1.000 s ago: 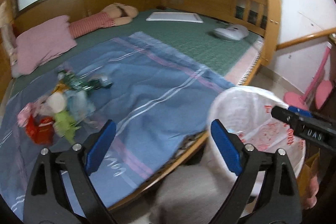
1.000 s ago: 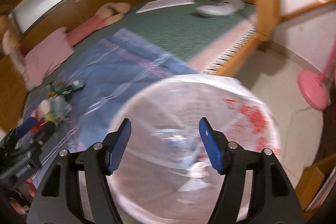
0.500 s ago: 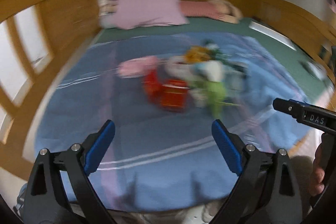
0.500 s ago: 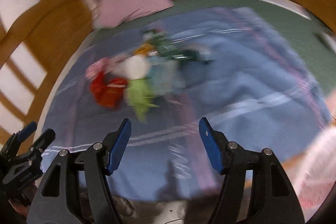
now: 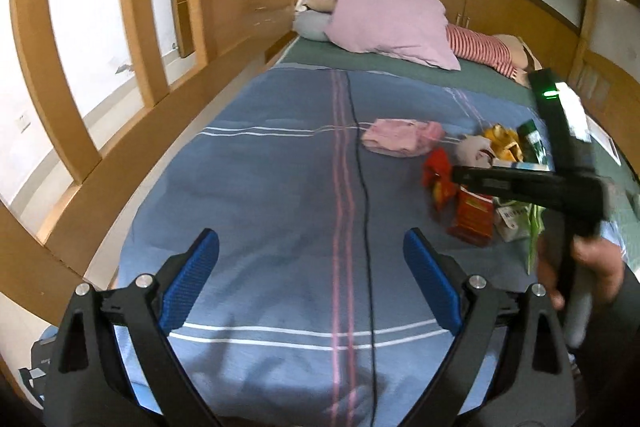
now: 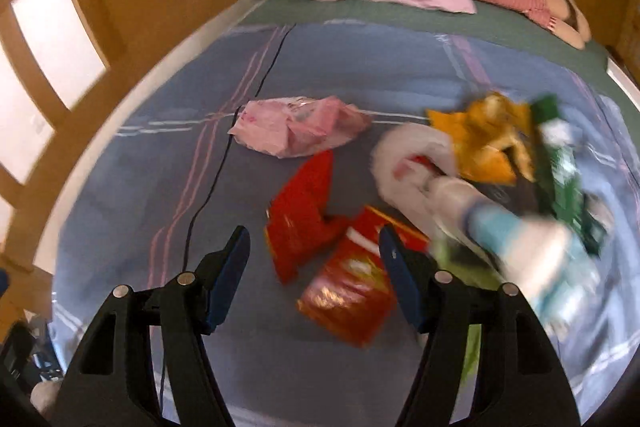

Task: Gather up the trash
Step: 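Return the right tool to the pile and grasp the red packet, then grasp the red cigarette box with the left tool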

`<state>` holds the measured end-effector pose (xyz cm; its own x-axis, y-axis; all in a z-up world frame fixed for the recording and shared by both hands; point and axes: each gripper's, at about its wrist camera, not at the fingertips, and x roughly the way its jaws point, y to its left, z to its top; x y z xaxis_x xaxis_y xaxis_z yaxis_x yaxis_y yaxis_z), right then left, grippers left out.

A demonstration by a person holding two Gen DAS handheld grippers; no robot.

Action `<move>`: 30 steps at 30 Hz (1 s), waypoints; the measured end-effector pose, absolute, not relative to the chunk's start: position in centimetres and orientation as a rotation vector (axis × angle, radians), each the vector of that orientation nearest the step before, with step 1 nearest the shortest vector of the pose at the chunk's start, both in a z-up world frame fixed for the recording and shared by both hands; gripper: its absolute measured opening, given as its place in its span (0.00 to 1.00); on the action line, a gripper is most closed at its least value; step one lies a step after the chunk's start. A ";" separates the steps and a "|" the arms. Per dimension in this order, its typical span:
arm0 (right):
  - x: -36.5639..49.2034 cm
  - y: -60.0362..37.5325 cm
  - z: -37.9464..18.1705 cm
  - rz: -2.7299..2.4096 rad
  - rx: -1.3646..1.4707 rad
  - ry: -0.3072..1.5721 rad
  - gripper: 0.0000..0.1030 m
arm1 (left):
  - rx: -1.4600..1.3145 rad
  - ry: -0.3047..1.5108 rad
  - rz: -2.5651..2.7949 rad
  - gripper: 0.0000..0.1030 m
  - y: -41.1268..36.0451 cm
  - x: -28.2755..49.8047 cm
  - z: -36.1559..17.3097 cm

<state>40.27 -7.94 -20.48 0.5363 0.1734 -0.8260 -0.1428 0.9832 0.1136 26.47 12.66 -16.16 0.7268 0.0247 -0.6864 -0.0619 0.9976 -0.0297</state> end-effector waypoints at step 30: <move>27.9 -22.0 -17.2 0.067 0.334 0.971 0.27 | 0.139 0.804 -0.247 0.92 0.1 31.8 -20.1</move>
<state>27.92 -21.99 -17.21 0.5664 0.2038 -0.7985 0.0928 0.9470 0.3075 31.85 0.07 -20.11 0.6671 -0.1654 -0.7263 0.2707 0.9622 0.0296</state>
